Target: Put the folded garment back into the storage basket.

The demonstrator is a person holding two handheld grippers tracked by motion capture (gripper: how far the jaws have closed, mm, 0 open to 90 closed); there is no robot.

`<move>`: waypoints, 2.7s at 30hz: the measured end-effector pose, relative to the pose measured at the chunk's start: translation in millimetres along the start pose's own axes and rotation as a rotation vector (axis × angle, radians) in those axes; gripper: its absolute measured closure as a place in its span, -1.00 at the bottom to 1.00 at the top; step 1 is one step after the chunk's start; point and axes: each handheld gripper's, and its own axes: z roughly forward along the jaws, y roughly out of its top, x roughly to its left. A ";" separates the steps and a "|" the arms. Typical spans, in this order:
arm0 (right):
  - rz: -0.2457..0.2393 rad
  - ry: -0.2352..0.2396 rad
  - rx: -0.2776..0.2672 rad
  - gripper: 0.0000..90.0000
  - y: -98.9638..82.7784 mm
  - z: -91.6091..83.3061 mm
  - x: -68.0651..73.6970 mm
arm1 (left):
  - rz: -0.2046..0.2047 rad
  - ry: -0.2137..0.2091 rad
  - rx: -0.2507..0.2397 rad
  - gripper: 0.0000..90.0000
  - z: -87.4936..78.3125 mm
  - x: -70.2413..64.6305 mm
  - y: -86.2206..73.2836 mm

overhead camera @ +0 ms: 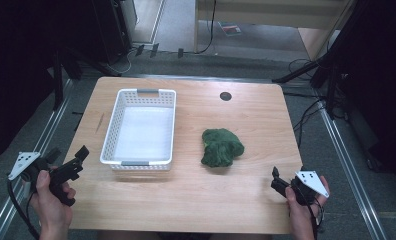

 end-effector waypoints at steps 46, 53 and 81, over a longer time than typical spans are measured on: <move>0.034 0.008 0.041 -0.94 2.4 5.5 -0.4 | 0.163 -0.198 0.204 -0.98 85.6 -169.9 -11.5; 0.038 0.011 0.045 -0.94 2.7 6.2 -1.0 | 0.180 -0.246 0.242 -0.98 98.0 -199.0 -17.4; 0.043 0.028 0.048 -0.98 2.9 6.7 -2.3 | 0.279 -0.308 0.409 -1.00 146.1 -297.0 -64.7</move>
